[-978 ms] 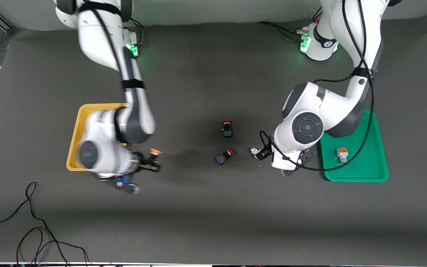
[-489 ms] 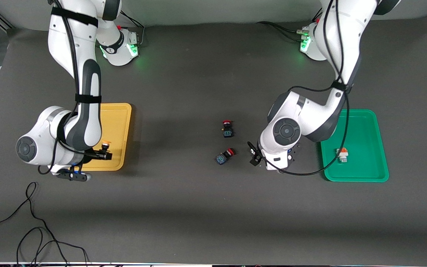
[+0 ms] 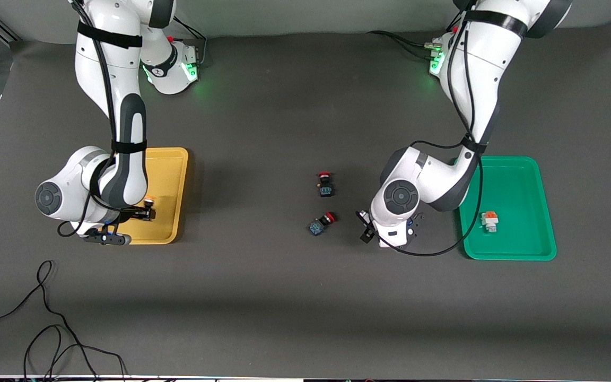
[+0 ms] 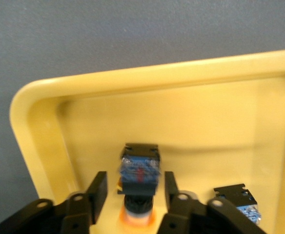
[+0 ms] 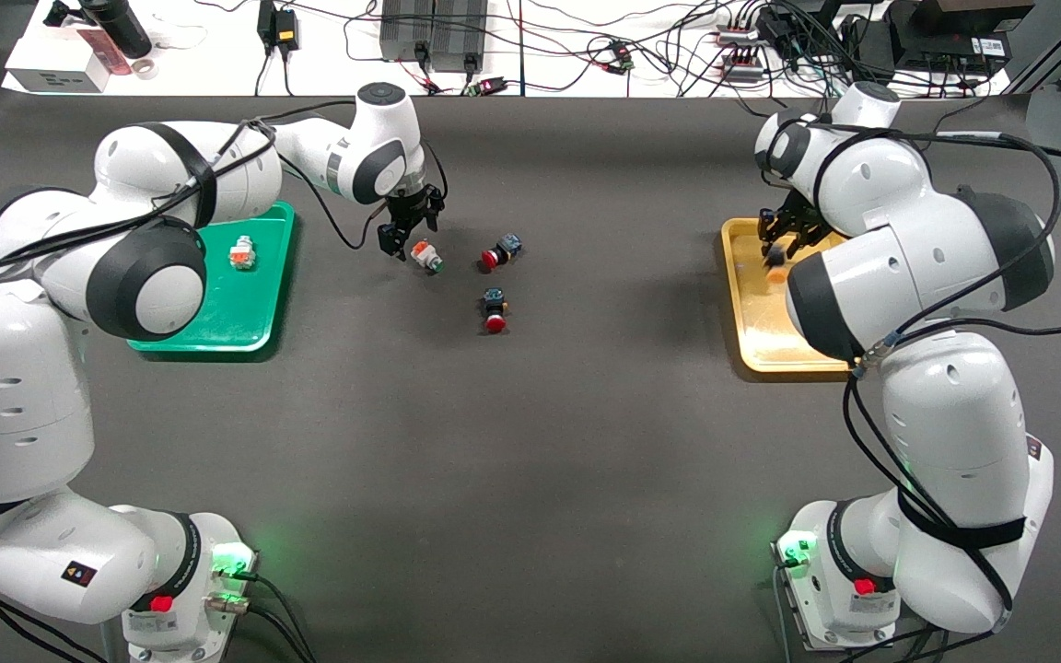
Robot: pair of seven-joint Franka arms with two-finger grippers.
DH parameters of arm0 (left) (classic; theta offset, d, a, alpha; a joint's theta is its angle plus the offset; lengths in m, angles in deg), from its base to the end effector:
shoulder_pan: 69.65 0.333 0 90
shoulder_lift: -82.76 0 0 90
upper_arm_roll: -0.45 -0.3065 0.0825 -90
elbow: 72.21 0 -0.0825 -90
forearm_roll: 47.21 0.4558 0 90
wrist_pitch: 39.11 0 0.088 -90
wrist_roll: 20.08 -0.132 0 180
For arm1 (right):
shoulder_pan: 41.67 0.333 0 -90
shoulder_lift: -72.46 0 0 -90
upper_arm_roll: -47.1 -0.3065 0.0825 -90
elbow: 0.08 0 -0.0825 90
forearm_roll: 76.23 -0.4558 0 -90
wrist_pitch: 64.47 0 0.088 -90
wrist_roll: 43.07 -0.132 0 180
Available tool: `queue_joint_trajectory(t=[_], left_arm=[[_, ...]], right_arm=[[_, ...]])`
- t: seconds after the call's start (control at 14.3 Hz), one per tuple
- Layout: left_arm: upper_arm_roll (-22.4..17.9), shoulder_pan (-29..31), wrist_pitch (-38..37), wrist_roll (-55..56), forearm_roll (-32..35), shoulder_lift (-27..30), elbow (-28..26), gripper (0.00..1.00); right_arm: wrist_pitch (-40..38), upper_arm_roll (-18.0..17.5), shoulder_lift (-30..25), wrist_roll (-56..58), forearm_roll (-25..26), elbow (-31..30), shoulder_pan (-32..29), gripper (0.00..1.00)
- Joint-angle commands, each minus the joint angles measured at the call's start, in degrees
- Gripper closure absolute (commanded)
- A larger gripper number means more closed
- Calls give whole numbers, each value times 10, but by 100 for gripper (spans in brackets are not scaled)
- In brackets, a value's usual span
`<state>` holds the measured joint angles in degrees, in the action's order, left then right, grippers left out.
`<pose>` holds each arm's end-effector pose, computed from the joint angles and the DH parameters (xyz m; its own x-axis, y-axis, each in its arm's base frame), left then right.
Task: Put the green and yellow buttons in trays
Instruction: 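Carry the yellow button to the yellow tray while the left gripper grasps green, then release the yellow button in the tray while the left gripper carries green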
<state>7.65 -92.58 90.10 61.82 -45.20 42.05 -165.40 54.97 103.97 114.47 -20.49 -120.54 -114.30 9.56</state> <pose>0.6310 -0.3592 0.1196 0.6127 0.7875 -0.0666 0.7847 -0.6162 -0.0674 0.6165 -0.0446 0.1376 0.9759 -0.1278 -0.1768 -0.1366 -0.9899 -0.0383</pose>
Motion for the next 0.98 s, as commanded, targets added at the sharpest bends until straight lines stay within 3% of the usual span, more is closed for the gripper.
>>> queue_joint_trajectory(t=[0.0,0.07,0.21,0.49,0.56,0.77,0.91], left_arm=[[-5,-9,9,11,11,0,-2,21],[-5,-9,9,10,11,-2,-2,29],[-5,-9,14,10,11,-11,-2,29],[-4,-9,17,12,12,-12,-2,77],[-4,-9,13,12,12,-11,0,83],[-3,-6,-10,8,12,6,23,83],[-3,2,-87,-29,4,28,62,84]], right_arm=[[2,7,-15,10,-4,14,9,0],[-9,8,-16,10,-4,21,9,0],[-28,9,-16,8,-3,43,10,0],[-60,11,-17,-3,40,94,10,0],[-82,23,-18,-3,51,110,10,0],[-174,51,-18,-5,52,178,11,0],[-200,61,-20,-6,53,210,12,0]])
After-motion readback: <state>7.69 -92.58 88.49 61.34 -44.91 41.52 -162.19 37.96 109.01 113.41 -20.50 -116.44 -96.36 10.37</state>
